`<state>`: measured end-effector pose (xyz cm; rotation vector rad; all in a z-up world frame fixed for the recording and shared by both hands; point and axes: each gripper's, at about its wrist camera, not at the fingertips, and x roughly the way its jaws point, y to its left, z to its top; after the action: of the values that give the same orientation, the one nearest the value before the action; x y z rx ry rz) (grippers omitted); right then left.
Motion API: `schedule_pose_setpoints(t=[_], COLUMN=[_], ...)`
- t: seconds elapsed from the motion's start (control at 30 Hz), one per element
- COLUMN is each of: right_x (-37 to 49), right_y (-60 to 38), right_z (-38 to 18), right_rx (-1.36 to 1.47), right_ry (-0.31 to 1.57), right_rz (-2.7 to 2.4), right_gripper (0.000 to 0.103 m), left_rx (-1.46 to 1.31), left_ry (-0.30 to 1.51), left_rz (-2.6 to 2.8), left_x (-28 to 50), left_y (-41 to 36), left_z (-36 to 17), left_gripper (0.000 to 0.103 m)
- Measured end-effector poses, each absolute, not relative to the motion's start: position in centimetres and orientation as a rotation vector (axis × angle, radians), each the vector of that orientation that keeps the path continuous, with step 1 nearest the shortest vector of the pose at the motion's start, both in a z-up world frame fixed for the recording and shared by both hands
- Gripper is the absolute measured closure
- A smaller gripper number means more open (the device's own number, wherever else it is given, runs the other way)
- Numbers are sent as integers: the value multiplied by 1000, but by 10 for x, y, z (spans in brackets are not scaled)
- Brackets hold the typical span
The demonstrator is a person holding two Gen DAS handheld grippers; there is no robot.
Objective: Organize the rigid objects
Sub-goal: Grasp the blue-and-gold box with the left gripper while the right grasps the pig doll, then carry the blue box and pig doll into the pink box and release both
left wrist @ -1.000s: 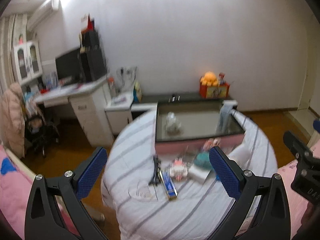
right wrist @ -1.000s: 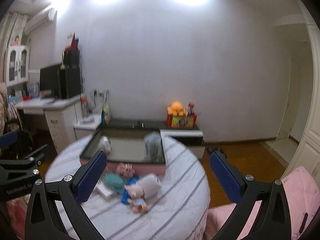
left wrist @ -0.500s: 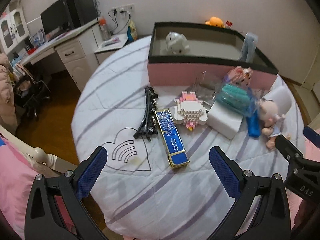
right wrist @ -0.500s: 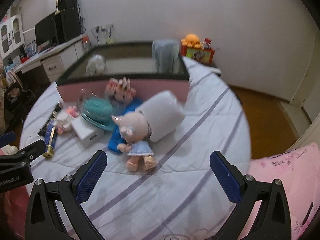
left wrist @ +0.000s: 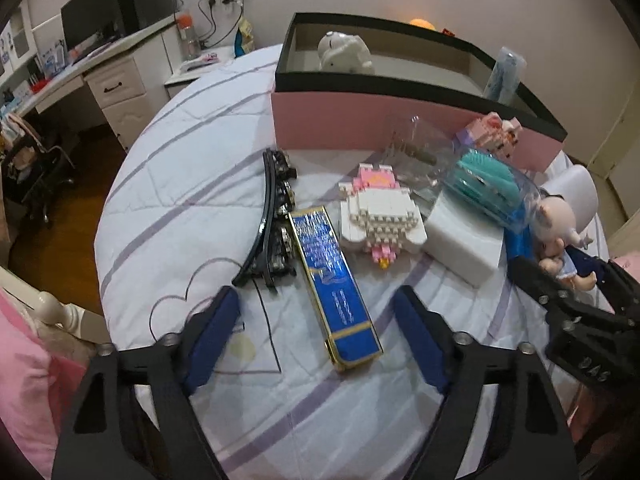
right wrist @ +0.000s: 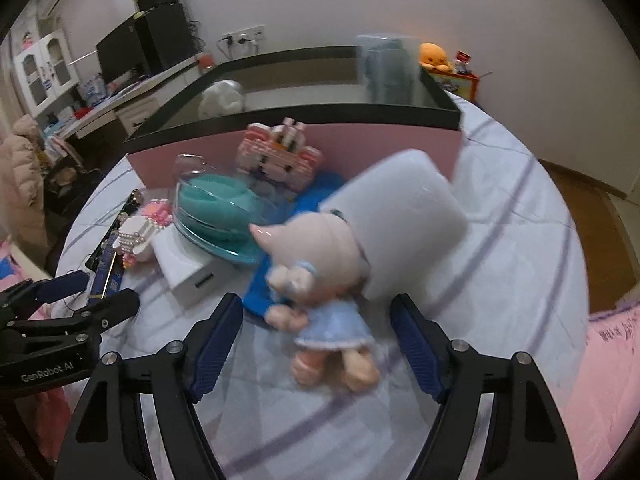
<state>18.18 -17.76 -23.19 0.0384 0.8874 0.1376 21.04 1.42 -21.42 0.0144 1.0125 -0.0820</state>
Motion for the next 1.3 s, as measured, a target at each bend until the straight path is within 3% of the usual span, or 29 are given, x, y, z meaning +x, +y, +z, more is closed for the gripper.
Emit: schedule_pose_setpoints(t=[0.03,0.1,0.17,0.73,1.3], right_x=[183,182,181,161,122], right_y=[-176,-177,-183,-197,-201], right_z=[-232,-231,-229,-213,-144], right_rx=[27,38,74,137,149], right_ry=[881,877,884,883,697], right_rz=[125,107,122,145,132], right_gripper=[33,58,58,58,58], left_rx=[18,-1,-24,17,31], left_ry=[1005,997,1009,998,842], left_rz=[-67,-79,-109,-105,-136], left_x=[211,212,213,194,165], left_y=[15,20,23,17,17], left_z=[-213,-211,-209,-196,-136], left_gripper=[40,70,82,83,83])
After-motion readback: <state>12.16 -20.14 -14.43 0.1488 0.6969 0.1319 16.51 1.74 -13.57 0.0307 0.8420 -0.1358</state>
